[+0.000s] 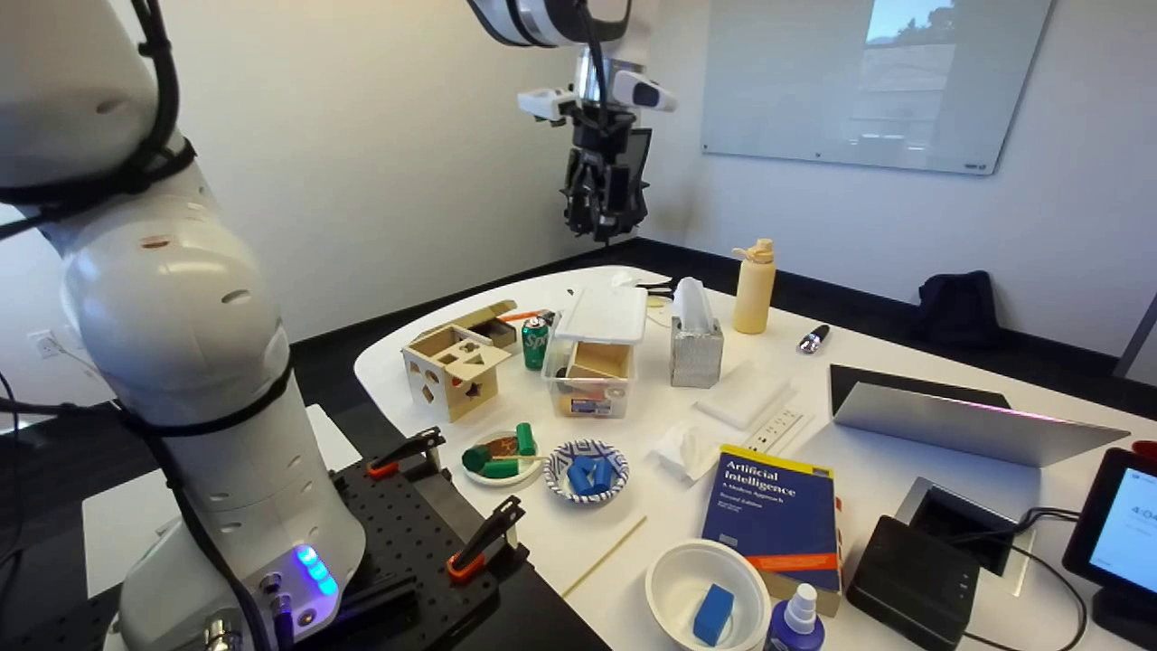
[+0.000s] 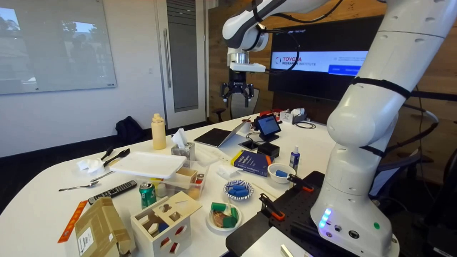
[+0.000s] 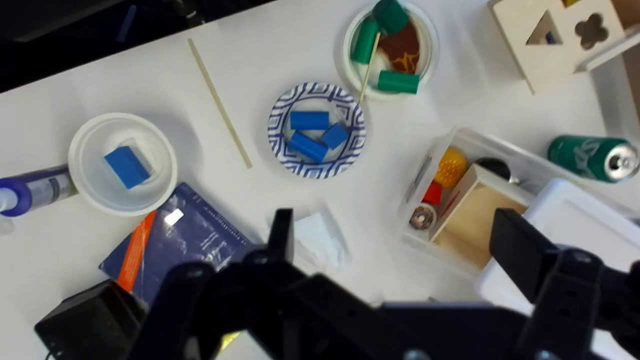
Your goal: Press on the black object
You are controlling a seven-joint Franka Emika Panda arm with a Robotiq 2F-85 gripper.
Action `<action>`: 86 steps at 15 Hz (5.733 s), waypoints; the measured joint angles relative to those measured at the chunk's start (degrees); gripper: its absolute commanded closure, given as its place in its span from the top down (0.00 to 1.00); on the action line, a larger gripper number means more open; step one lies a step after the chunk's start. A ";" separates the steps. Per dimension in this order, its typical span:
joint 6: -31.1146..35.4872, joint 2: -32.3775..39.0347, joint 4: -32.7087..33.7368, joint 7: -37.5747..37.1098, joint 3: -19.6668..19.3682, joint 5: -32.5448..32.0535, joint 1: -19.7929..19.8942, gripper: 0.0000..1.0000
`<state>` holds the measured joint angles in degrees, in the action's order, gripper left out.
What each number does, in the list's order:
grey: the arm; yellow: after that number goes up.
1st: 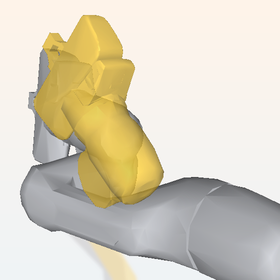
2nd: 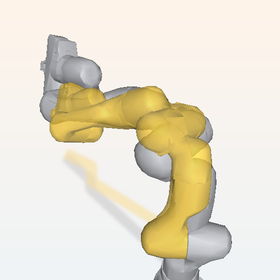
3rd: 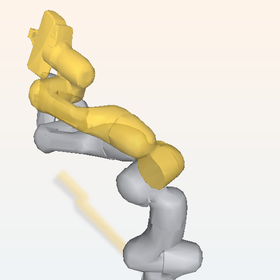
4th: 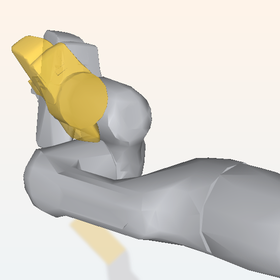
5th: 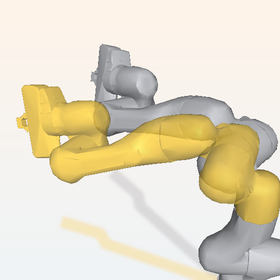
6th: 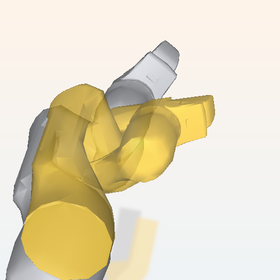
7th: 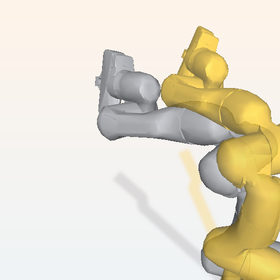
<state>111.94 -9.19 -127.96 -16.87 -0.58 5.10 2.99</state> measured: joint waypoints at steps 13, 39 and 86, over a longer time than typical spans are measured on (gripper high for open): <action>13.02 33.52 27.42 1.61 -12.66 1.38 10.99 0.74; 21.02 69.25 50.92 -8.30 -15.52 8.77 21.35 0.00; 12.68 43.30 28.31 -13.70 -14.16 8.13 10.65 1.00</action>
<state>124.61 34.11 -99.64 -30.57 -14.73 13.23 13.63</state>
